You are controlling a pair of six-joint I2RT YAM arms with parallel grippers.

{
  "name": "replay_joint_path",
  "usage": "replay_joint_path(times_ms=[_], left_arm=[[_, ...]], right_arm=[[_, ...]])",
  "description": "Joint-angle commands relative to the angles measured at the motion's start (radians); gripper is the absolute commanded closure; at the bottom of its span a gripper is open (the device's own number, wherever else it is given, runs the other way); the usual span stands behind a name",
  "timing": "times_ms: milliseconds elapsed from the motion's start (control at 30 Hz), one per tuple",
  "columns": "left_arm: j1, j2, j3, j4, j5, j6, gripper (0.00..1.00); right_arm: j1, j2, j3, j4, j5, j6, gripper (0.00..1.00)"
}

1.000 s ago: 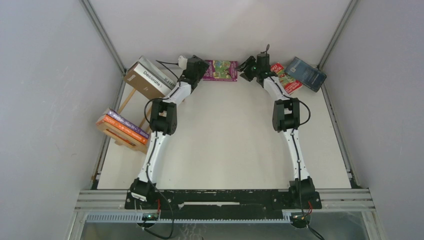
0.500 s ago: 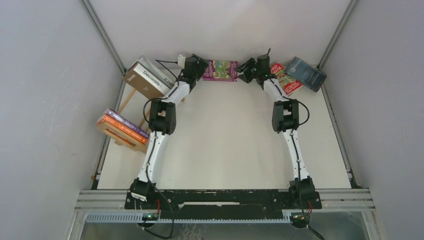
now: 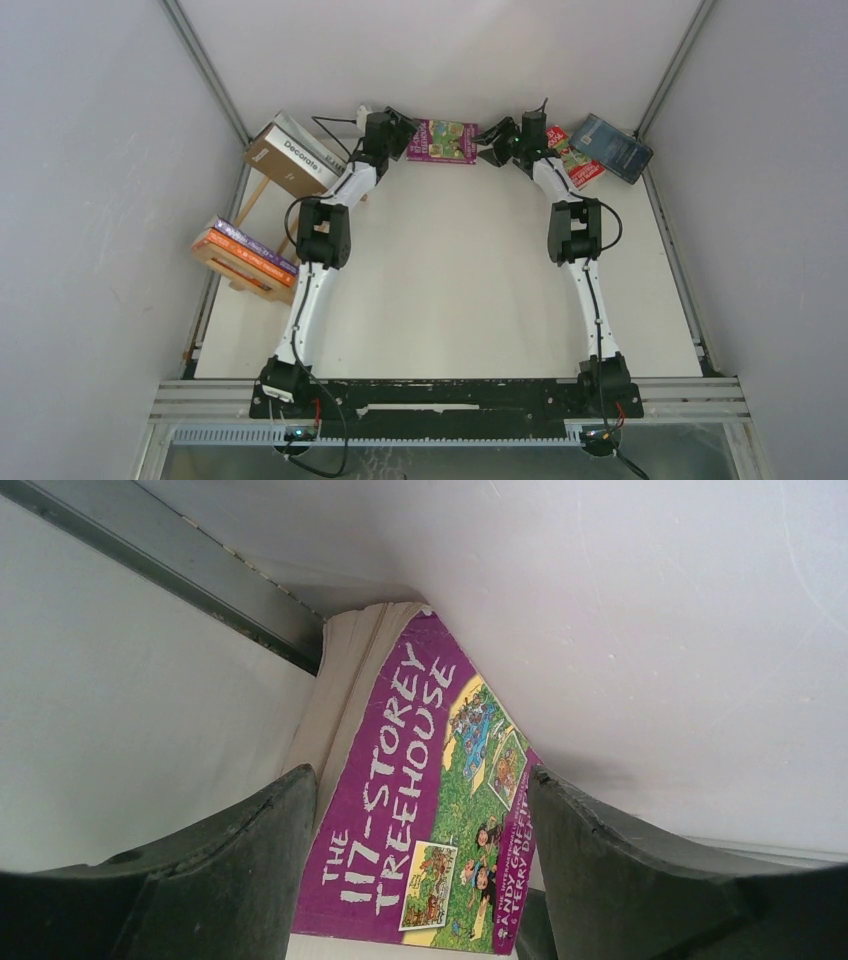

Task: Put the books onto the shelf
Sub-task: Move the book to the center of the board.

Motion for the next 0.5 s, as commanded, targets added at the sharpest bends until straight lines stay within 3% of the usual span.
replay_joint_path(times_ms=[0,467], left_arm=[[-0.021,-0.017,0.022,0.025,0.153,0.016,0.2],[-0.071,-0.09,-0.112,0.028,0.262,0.036,0.2]], right_arm=[[0.034,-0.03,-0.011,0.064,-0.107,0.029,0.39],[0.054,-0.157,-0.197,0.066,-0.143,-0.06,0.39]])
